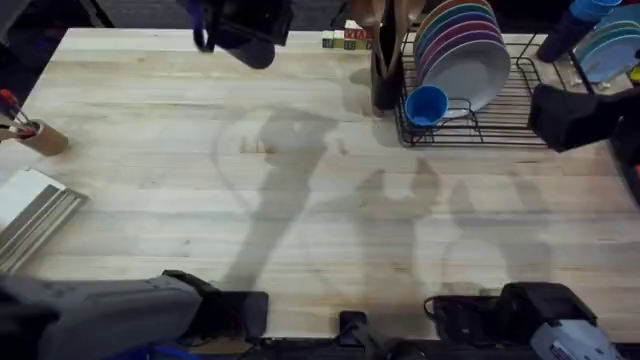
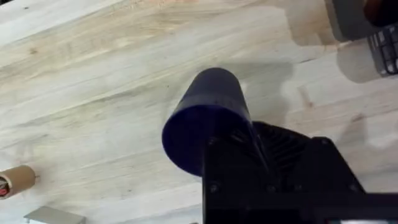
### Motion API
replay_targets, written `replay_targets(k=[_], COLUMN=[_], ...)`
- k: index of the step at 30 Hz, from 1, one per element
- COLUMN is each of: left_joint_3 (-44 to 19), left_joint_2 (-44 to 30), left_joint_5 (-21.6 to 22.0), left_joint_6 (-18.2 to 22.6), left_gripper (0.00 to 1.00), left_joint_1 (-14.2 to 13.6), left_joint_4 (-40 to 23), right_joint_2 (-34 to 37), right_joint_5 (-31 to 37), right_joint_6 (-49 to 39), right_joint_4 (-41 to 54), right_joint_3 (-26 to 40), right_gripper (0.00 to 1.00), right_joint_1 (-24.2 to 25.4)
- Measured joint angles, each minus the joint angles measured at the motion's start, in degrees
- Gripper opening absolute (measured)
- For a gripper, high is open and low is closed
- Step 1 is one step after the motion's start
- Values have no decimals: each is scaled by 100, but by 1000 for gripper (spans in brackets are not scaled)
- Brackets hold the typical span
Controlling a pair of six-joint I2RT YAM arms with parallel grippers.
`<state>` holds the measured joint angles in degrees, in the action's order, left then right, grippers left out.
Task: Pick up the cup on the table and put them onto the rack.
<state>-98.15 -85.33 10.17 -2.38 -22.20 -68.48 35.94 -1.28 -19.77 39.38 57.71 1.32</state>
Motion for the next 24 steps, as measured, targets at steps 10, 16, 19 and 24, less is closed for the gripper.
replay_targets(k=[10,16,19,24], left_joint_3=[641,652,653,654], left_joint_2=[488,486,486,431], left_joint_5=[-658,-1115,-1217,-1328], left_joint_6=[164,419,472,517], left_gripper=[40,40,40,41], left_joint_1=[-2,-375,-756,-1293], left_joint_4=[389,778,1026,1354], right_joint_2=[0,2,0,0], right_joint_5=[0,0,0,0], right_joint_6=[0,0,0,0], right_joint_4=[0,0,0,0], right_joint_3=[0,0,0,0], right_gripper=[996,996,995,996], right_joint_1=[0,0,0,0])
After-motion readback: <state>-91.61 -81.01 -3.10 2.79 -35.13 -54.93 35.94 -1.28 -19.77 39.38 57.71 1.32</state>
